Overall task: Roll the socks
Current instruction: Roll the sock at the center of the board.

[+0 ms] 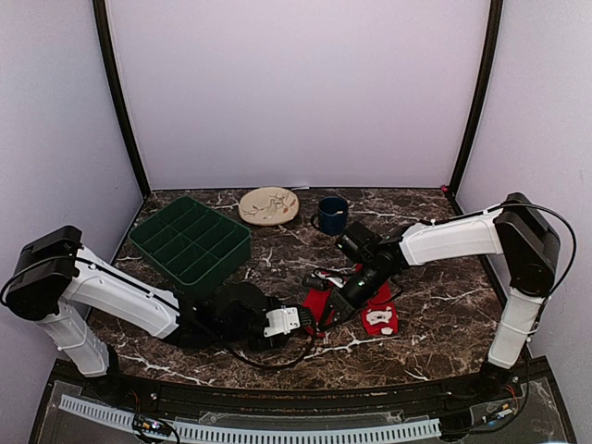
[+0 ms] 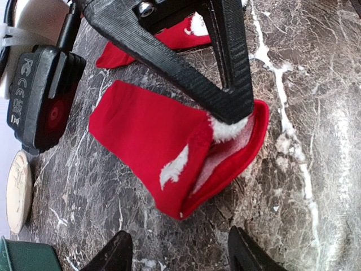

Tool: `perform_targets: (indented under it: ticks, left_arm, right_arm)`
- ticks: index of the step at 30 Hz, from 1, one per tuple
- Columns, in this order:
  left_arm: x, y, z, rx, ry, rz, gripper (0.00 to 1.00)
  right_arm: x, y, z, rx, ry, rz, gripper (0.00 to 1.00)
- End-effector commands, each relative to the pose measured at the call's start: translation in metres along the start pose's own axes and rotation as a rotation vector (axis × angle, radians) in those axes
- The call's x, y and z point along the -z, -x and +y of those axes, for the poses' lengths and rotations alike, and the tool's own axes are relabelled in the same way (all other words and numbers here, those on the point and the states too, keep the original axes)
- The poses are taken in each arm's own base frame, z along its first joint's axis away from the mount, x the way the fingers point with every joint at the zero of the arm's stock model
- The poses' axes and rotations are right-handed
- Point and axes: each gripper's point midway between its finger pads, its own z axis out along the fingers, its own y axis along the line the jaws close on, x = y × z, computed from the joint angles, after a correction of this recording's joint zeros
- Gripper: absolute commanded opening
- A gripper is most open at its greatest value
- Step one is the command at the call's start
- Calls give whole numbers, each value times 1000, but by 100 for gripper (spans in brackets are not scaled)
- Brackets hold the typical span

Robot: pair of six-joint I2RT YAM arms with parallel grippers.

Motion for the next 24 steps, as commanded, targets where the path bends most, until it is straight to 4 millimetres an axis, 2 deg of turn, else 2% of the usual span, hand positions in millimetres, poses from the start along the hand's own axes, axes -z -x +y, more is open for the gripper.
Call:
perform_targets:
  ticks: [1,4,7,14,24]
  left_arm:
    - [9,8,2,0,5,-38,58]
    - [12,17,1,-14,-9,-82,58]
    - [14,23,-3,-22,-42,-113,52]
    - [17,34,-10,-29,-89,-159,51]
    - [7,40,-15,-58,-119,-163,50]
  right_arm:
    - [0,-2,-2,-5,8,13,0]
    - [-1,-3,-3,-6,4,20,0]
    - [-1,-2,-3,-4,5,17,0]
    - [-1,-2,-2,-1,9,18,0]
    - [-1,-3,-1,-2,13,22,0]
